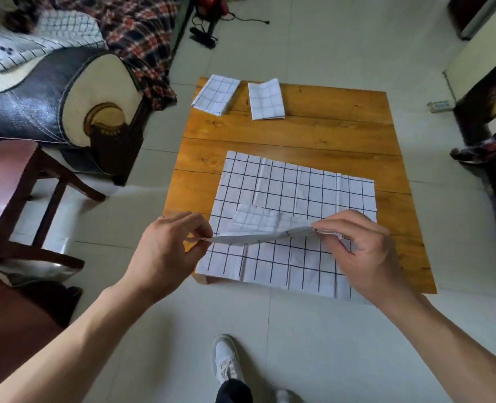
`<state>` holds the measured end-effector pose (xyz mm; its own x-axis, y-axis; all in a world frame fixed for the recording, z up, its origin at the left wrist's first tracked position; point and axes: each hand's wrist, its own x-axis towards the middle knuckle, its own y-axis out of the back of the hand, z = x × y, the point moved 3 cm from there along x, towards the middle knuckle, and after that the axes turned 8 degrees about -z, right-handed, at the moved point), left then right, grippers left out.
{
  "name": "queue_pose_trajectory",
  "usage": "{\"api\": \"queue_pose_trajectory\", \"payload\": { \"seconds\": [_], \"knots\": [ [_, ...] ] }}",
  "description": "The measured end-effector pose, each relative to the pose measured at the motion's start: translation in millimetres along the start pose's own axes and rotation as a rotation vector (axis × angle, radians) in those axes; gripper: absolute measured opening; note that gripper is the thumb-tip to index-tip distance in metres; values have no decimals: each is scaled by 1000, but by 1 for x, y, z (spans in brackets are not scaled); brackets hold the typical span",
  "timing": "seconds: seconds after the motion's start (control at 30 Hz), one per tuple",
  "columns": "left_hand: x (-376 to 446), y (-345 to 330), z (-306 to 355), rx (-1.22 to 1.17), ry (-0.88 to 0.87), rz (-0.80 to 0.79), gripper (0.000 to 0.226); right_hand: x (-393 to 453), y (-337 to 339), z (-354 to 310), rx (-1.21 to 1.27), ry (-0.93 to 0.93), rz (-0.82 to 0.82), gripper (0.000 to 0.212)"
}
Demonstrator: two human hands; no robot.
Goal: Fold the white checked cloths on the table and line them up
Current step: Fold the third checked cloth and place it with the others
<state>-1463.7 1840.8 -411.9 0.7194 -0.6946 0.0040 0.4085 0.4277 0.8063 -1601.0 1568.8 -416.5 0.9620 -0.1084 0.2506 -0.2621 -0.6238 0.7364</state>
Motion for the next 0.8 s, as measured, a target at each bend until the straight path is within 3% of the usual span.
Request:
{"api": "queue_pose_trajectory", "payload": {
  "seconds": [0.2,0.37,0.6,0.8],
  "knots": [
    [-30,42,85,-144,-1,185,19,-24,66,-38,73,0,99,12],
    [-30,69,121,-305,6,230,18,-26,103,-58,142,-24,145,5],
    [10,45,93,-400,53,223,10,-4,87,-20,281,-329,67,11],
    [62,7,42,-426,153,190,20,37,49,27,228,-407,-25,19]
  ]
}}
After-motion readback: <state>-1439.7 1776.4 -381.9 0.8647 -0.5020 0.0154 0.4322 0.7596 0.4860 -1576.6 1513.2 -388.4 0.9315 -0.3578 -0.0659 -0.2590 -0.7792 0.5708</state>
